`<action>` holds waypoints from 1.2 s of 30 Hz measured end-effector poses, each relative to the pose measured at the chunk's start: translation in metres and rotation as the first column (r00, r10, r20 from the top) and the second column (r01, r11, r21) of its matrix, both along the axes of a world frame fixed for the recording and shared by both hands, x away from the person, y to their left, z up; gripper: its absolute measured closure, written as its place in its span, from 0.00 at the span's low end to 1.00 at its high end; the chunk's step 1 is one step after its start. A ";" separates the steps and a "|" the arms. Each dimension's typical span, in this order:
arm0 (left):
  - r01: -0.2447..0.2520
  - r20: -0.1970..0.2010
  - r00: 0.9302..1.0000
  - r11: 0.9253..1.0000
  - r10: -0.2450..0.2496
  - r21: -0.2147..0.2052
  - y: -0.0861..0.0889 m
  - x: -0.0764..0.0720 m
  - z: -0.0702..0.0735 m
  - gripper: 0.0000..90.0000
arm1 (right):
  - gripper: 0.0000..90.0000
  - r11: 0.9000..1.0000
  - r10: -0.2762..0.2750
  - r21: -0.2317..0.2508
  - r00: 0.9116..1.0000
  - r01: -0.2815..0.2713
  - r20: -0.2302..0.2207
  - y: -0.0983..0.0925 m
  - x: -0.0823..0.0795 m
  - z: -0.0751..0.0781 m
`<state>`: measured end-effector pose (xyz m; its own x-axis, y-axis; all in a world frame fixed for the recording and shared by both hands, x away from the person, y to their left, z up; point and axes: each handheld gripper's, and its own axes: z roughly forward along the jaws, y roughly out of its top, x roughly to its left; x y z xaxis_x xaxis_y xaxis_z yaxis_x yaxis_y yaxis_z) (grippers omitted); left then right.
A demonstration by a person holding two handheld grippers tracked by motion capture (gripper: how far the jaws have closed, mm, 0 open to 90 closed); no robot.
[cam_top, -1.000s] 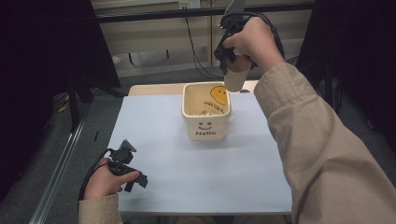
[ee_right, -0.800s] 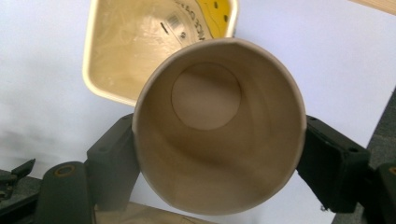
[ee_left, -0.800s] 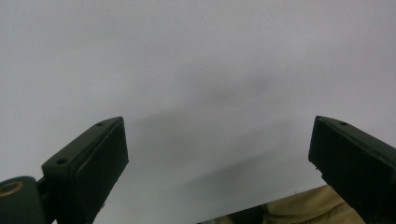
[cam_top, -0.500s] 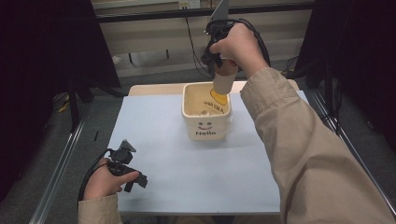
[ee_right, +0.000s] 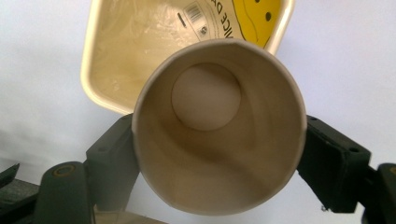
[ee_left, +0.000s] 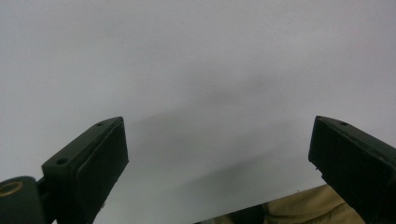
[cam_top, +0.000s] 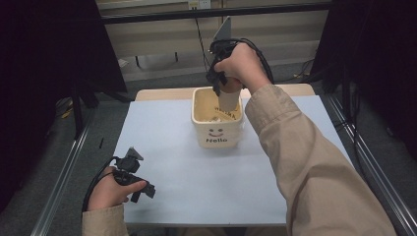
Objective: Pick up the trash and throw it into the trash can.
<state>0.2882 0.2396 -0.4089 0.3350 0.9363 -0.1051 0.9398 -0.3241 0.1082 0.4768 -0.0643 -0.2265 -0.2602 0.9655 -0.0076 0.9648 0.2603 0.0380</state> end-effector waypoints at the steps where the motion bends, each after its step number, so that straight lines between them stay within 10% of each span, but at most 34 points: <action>1: 0.002 -0.001 1.000 1.000 -0.002 -0.001 0.000 0.000 0.000 0.05 | 0.24 1.000 0.002 0.001 1.000 -0.002 -0.001 0.001 0.001 -0.003; 20: 0.006 0.009 1.000 1.000 -0.006 0.004 0.000 0.000 0.001 0.05 | 0.19 0.999 0.032 -0.031 0.999 -0.032 -0.001 0.005 0.004 -0.024; 36: -0.012 0.014 1.000 1.000 0.012 -0.012 -0.002 -0.001 0.001 0.05 | 0.13 1.000 0.006 -0.028 1.000 -0.005 0.030 -0.006 0.000 -0.001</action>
<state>0.2874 0.2373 -0.4074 0.3255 0.9389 -0.1120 0.9419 -0.3116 0.1254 0.4772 -0.0707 -0.2276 -0.2649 0.9633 -0.0424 0.9618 0.2671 0.0600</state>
